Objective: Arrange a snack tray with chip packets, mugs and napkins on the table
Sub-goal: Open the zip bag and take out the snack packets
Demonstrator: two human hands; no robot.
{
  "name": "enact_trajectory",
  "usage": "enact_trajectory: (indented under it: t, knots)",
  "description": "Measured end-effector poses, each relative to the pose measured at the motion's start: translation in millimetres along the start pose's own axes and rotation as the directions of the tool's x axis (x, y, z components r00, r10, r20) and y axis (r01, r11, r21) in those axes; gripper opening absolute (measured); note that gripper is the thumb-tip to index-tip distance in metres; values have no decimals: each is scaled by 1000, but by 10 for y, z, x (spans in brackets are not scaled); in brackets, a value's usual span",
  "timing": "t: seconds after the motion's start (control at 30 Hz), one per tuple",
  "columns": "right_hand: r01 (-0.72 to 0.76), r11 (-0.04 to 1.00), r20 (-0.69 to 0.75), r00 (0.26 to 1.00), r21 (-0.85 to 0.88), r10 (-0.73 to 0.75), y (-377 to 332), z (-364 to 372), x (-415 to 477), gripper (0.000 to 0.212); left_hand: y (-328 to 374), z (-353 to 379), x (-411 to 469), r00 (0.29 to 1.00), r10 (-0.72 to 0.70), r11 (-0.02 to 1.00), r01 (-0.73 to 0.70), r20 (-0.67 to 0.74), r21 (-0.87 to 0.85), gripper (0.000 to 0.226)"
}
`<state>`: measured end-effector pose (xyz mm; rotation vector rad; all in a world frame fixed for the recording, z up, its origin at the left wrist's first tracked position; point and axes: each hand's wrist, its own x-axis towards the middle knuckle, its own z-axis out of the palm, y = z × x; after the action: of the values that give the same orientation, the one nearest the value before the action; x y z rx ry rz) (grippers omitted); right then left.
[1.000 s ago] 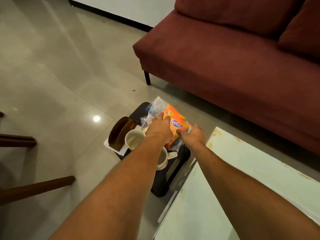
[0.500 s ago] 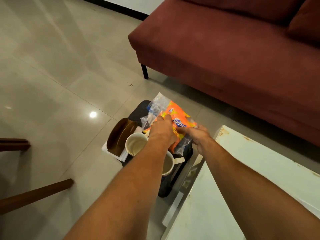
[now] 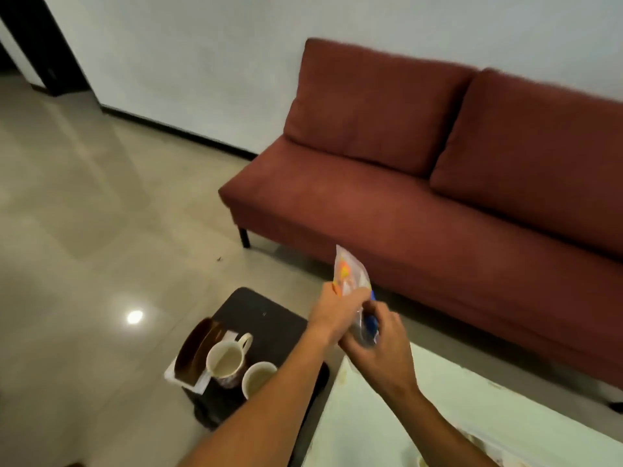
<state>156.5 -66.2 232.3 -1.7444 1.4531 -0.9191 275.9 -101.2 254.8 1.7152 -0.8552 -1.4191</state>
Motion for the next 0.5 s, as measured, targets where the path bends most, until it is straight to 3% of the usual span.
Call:
enact_trajectory:
  t: [0.07, 0.17, 0.27, 0.33, 0.4, 0.5]
  knots:
    - [205, 968, 63, 978, -145, -198, -117, -611, -131, 48, 269, 158, -289, 997, 2, 994, 6, 81, -109, 59]
    - [400, 880, 192, 913, -255, -359, -292, -1607, -328, 59, 678, 428, -869, 970, 27, 980, 22, 241, -196, 28]
    - [581, 690, 269, 813, -431, -516, -466, -2384, -549, 56, 986, 757, -1376, 923, 54, 949, 71, 382, -307, 49]
    - [657, 574, 311, 746, -489, -589, -584, -2807, -743, 50, 1157, 1011, -1691, 843, 77, 914, 153, 533, -376, 71]
    - [707, 531, 371, 702, -468, -608, -686, -3157, -921, 50, 1310, 1244, -1950, 768, 63, 917, 208, 638, -341, 77]
    - [716, 451, 412, 685, -533, -601, -790, -3656, -1183, 47, 1498, 1568, -2273, 698, -8, 945, 239, 716, -222, 66]
